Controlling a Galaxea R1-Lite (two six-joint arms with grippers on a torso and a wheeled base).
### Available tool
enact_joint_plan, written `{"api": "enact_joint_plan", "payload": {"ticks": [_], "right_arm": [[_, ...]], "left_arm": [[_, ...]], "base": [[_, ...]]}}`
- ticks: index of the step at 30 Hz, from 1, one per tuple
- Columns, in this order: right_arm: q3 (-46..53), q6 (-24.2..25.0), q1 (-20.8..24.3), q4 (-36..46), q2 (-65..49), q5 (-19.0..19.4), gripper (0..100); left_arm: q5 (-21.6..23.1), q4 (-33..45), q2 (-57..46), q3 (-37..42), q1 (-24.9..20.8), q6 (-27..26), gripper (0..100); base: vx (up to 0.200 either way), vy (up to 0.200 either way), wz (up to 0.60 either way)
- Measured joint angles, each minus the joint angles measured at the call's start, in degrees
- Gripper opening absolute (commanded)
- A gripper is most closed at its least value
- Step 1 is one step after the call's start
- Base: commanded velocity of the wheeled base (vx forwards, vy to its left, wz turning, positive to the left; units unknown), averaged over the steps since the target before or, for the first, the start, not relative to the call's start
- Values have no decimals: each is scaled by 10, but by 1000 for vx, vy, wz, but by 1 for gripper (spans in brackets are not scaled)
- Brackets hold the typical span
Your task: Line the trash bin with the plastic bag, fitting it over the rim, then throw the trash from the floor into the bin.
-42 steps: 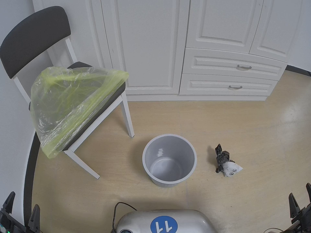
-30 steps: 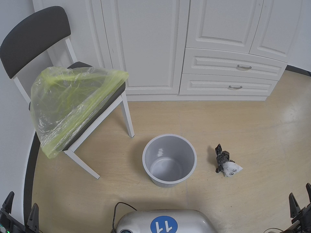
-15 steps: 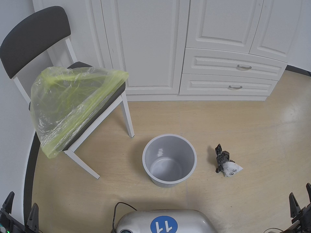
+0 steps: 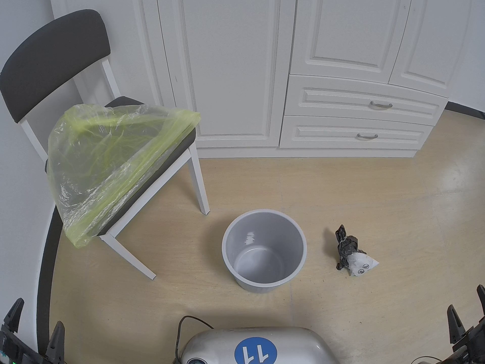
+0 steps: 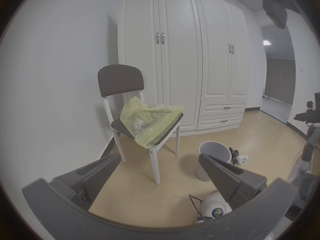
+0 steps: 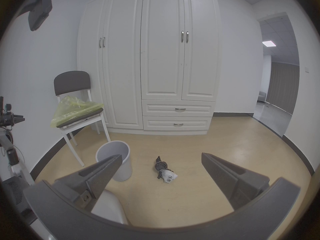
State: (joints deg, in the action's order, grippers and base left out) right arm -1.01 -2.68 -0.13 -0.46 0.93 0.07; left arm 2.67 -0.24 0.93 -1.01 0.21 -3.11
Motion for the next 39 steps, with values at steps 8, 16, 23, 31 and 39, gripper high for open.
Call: {"api": "enact_joint_plan", "payload": {"ticks": [8,16,23,31,39], "right_arm": [[0,43,1,0,0,-15,100],[0,16,0,-2,0,-8,100],[-14,117,1,-33,0,-8,100],[-61,109,0,-22,6,32,100],[-207,115,-10,-14,130,49,100]], "left_arm": [[-33,1,0,0,0,63,100],[-10,-4,0,0,0,12,100],[-2,-49,0,-4,0,66,100],[20,-61,9,-73,-2,86,100],[-29,-46,131,-177,0,76,100]], "base": [[0,0,0],[0,0,0],[0,0,0],[0,0,0],[0,0,0]]}}
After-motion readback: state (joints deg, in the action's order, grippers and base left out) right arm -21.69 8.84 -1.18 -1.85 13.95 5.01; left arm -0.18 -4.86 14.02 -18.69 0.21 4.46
